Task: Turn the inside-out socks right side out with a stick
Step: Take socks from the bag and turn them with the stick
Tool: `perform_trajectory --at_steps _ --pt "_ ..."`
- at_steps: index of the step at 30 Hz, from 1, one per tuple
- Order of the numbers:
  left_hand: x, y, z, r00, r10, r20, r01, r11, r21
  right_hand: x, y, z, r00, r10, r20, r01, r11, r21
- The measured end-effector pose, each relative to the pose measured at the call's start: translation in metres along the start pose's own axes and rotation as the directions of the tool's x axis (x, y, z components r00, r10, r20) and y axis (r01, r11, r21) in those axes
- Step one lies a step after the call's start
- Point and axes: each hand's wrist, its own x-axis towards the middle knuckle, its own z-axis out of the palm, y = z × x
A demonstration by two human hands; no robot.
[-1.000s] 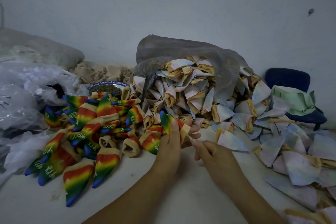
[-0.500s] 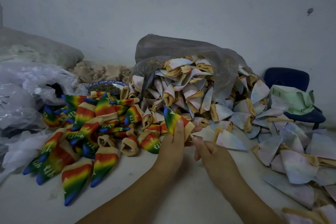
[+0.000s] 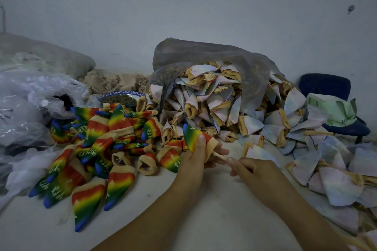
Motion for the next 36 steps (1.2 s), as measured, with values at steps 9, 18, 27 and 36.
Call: perform_trajectory --at_steps 9,18,27,36 --pt "-0.002 -0.001 0.002 0.998 -0.026 0.057 0.024 0.999 0.043 -0.003 -0.008 0.007 0.991 -0.078 0.107 0.078 0.997 0.002" --pt "-0.001 0.001 0.004 0.990 -0.136 -0.032 0.138 0.987 0.083 -0.011 -0.031 0.023 0.852 0.254 0.458 -0.510 0.601 0.616" --pt "-0.004 -0.002 0.001 0.990 -0.132 0.042 0.131 0.991 0.021 -0.006 -0.020 0.011 0.998 0.011 0.066 -0.016 0.996 0.082" --pt "-0.005 0.006 -0.001 0.985 -0.142 0.094 0.150 0.985 -0.083 -0.006 -0.014 -0.006 0.999 -0.024 -0.029 0.019 0.987 -0.162"
